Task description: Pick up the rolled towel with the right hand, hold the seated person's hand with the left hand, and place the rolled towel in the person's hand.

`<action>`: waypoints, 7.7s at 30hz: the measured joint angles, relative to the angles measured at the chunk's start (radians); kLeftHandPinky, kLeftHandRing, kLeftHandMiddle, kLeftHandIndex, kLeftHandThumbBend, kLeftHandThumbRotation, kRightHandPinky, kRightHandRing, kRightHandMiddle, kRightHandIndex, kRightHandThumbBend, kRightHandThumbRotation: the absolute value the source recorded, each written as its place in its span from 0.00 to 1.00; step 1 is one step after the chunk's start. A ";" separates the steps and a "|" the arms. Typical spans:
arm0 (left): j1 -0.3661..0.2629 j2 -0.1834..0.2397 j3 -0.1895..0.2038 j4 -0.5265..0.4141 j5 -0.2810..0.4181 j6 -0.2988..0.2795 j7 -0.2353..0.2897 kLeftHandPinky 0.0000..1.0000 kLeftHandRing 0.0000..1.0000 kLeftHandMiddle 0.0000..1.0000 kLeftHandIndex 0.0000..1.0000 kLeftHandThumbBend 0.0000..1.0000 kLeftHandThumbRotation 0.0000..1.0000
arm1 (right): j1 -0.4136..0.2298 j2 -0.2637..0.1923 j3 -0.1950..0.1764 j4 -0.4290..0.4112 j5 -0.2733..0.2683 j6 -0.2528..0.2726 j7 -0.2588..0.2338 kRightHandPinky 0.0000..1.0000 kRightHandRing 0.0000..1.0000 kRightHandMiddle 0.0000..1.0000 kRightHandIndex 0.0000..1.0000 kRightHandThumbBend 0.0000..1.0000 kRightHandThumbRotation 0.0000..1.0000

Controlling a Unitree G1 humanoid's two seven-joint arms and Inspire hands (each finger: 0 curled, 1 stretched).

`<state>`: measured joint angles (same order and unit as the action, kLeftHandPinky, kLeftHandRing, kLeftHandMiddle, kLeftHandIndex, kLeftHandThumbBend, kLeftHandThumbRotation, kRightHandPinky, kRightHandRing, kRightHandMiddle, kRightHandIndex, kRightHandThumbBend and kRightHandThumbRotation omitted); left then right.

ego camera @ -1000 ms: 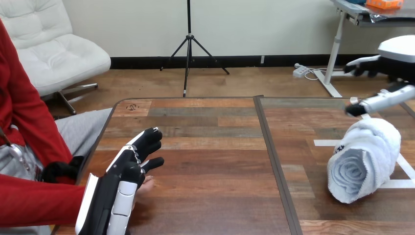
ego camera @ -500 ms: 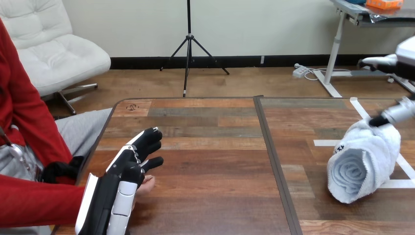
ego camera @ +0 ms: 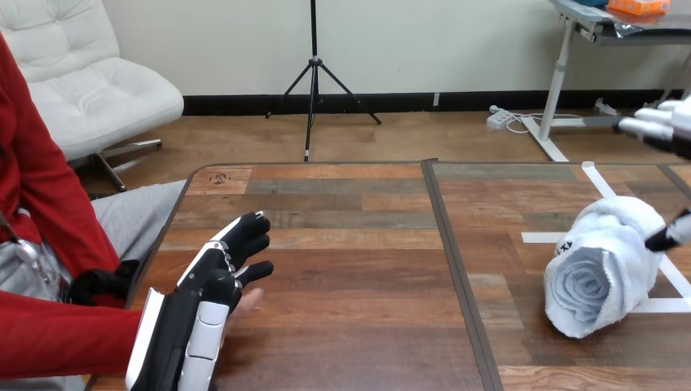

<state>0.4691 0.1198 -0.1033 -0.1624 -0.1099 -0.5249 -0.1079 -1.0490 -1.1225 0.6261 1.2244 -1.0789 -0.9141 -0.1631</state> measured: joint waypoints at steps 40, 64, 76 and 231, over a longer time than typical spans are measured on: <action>0.000 0.000 0.001 0.000 0.003 0.002 0.002 0.80 0.87 0.86 0.82 0.75 1.00 | 0.033 0.026 0.116 -0.003 -0.136 0.087 -0.203 1.00 1.00 1.00 1.00 1.00 0.58; 0.000 0.000 0.002 0.000 0.001 0.002 0.003 0.78 0.87 0.86 0.81 0.74 0.99 | 0.062 0.082 0.191 -0.004 -0.199 0.099 -0.344 0.92 1.00 1.00 1.00 1.00 0.45; 0.000 0.000 0.002 0.000 -0.001 0.002 0.003 0.77 0.86 0.85 0.81 0.75 0.99 | 0.063 0.111 0.247 -0.001 -0.250 0.134 -0.421 0.93 1.00 1.00 1.00 1.00 0.47; 0.026 0.003 0.044 -0.039 -0.056 -0.056 0.004 0.78 0.85 0.83 0.79 0.71 1.00 | 0.173 0.311 0.275 0.090 0.040 0.243 -0.334 0.31 0.37 0.43 0.40 0.71 0.00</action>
<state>0.4956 0.1230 -0.0590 -0.2011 -0.1660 -0.5810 -0.1040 -0.8760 -0.8112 0.9012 1.3145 -1.0393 -0.6710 -0.4976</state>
